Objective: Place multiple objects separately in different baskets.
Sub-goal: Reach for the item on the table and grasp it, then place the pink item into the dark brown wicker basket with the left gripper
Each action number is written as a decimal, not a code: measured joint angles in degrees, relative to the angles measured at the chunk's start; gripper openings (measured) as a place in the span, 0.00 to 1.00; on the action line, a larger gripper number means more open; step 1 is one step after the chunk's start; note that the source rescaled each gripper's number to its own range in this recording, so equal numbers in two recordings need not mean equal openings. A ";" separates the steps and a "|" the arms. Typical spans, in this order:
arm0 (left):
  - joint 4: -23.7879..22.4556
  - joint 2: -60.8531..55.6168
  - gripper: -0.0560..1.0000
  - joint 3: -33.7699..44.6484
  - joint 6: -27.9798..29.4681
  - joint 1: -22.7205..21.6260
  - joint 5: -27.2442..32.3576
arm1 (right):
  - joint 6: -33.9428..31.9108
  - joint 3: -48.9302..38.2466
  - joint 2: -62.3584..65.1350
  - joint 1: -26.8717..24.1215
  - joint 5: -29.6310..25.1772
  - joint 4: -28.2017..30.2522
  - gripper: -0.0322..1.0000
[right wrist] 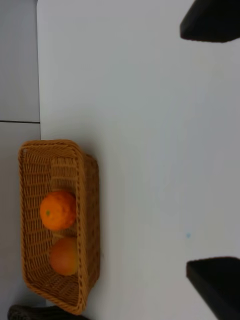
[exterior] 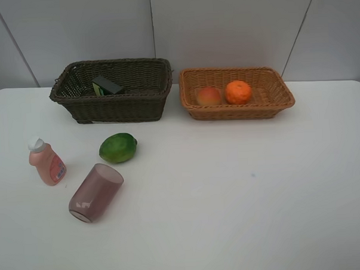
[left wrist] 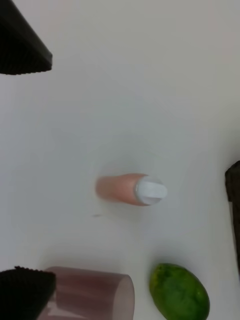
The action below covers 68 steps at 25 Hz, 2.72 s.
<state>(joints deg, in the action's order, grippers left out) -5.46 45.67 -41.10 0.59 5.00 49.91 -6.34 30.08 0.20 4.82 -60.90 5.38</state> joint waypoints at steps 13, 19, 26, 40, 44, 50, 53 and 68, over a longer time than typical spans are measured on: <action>2.29 40.27 1.00 -13.33 -2.81 1.13 -3.17 | 0.00 0.00 0.00 0.00 0.05 0.00 0.79; 4.52 49.10 1.00 -15.23 -2.86 1.21 -5.07 | 0.00 0.00 0.00 0.00 0.05 0.00 0.79; 4.56 54.07 1.00 -15.23 -2.75 1.21 -9.24 | 0.00 0.00 0.00 0.00 0.05 0.00 0.79; 5.46 58.25 0.25 -15.23 -2.75 1.21 -11.81 | 0.00 0.00 0.00 0.00 0.05 0.00 0.79; 5.46 58.32 0.07 -15.23 -1.64 1.21 -12.16 | 0.00 0.00 0.00 0.00 0.05 0.00 0.79; 5.46 58.32 0.07 -15.23 -1.43 1.21 -12.16 | 0.00 0.00 0.00 0.00 0.05 0.00 0.79; 5.46 58.32 0.07 -15.23 -1.43 1.21 -12.16 | 0.00 0.00 0.00 0.00 0.05 0.00 0.79; 5.46 51.17 0.07 -26.88 5.03 1.21 -2.43 | 0.02 0.00 0.00 0.00 0.05 0.00 0.79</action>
<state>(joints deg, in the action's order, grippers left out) 0.00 96.84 -67.99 5.62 6.21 47.48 -6.31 30.08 0.20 4.82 -60.85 5.38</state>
